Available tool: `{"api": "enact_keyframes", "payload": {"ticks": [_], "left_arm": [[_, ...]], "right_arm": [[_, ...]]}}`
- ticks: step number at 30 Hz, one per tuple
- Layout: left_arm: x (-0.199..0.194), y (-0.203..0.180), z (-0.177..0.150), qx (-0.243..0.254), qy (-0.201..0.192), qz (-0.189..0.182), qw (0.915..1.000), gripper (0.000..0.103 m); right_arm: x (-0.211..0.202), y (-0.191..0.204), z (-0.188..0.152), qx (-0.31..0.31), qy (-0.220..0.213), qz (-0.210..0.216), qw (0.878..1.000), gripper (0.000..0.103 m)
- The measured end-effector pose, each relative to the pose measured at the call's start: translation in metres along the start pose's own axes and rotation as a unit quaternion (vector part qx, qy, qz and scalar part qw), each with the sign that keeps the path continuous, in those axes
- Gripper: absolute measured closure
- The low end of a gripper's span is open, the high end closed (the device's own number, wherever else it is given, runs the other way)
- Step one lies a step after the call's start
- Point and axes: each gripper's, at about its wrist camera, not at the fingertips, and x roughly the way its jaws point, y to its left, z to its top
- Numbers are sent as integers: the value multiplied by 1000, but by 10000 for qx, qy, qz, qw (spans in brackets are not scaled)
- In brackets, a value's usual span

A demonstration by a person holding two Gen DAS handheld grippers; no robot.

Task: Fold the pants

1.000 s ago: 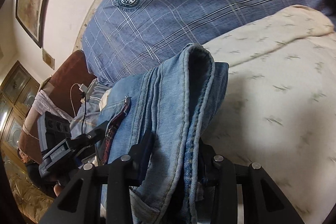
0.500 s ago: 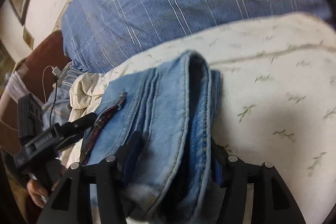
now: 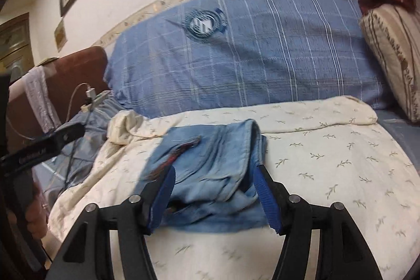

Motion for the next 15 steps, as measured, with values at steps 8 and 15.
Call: {"api": "enact_keyframes", "payload": {"ticks": [8,15], "left_arm": [[-56,1,11,-5,-249,-52,9997,0],[-75,4,14,-18,-317,86,9995,0]], "right_arm": [[-59,35,11,-309,-398,105,9987,36],[-84,49,17,-360,-542,198,9977,36]]}}
